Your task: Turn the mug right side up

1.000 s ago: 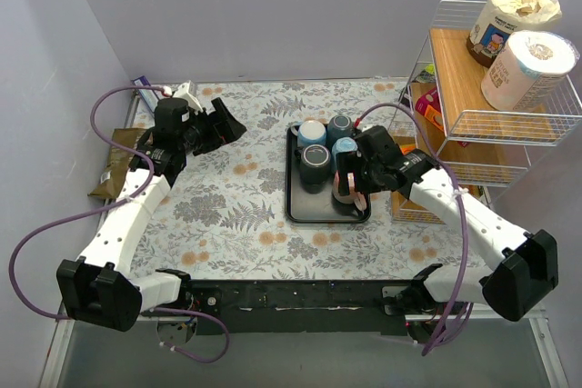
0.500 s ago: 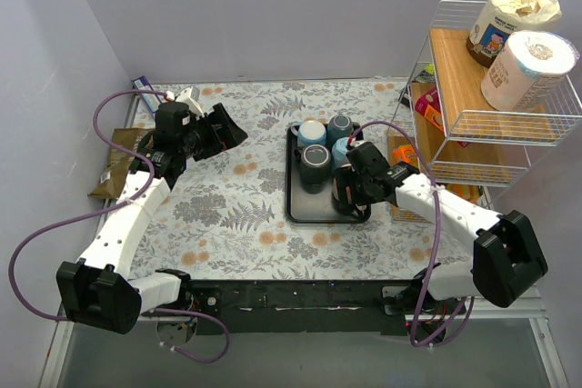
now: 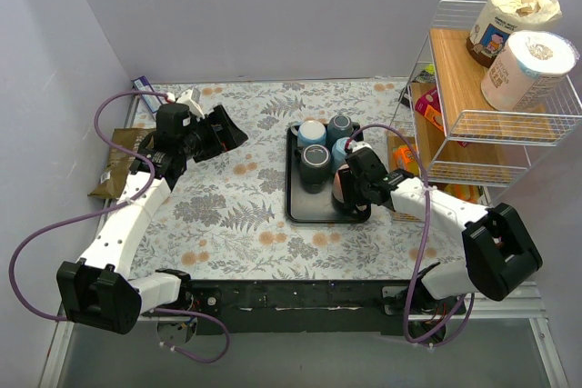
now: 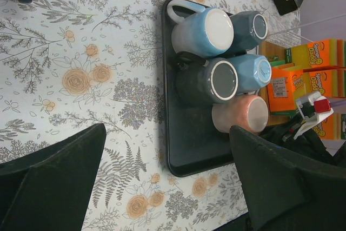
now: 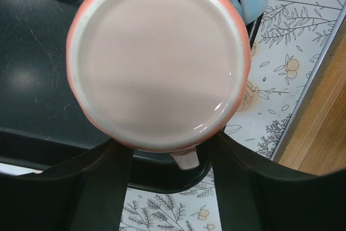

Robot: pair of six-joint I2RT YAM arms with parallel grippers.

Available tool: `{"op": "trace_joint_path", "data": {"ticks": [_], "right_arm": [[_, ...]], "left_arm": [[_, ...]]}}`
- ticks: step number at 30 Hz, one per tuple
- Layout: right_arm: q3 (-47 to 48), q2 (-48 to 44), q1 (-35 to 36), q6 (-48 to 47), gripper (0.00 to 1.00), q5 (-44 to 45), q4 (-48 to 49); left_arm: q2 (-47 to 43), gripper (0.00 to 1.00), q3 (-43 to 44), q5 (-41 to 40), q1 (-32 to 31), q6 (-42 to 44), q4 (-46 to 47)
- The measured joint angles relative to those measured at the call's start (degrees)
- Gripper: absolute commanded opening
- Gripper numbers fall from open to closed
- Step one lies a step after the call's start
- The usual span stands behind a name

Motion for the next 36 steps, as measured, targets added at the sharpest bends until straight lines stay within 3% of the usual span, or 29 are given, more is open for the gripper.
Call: {"op": "trace_joint_path", "data": {"ticks": [5, 6, 10, 20, 27, 36], "right_arm": [[-0.5, 0.37, -0.24, -0.96, 0.48, -0.28, 1.55], [-0.52, 0.37, -0.24, -1.03, 0.32, -0.33, 1.57], [-0.61, 0.28, -0.09, -1.44, 0.02, -0.02, 1.7], [-1.33, -0.22, -0.33, -2.8, 0.01, -1.18, 2.56], [-1.18, -5.79, -0.57, -4.09, 0.01, -7.45, -2.54], [10.14, -12.74, -0.57, -0.44, 0.01, -17.27, -8.39]], "left_arm": [[-0.28, 0.98, -0.7, 0.0, 0.0, -0.07, -0.44], [-0.37, 0.98, -0.76, -0.02, 0.0, -0.2, -0.46], [-1.36, 0.98, -1.68, -0.02, 0.0, -0.79, -0.46], [-3.19, 0.98, -3.58, 0.35, 0.0, -2.36, -0.83], [-5.4, 0.98, -4.68, 1.73, 0.0, -3.48, -0.74], [-7.13, 0.98, -6.56, 8.15, 0.0, -4.92, 2.97]]}}
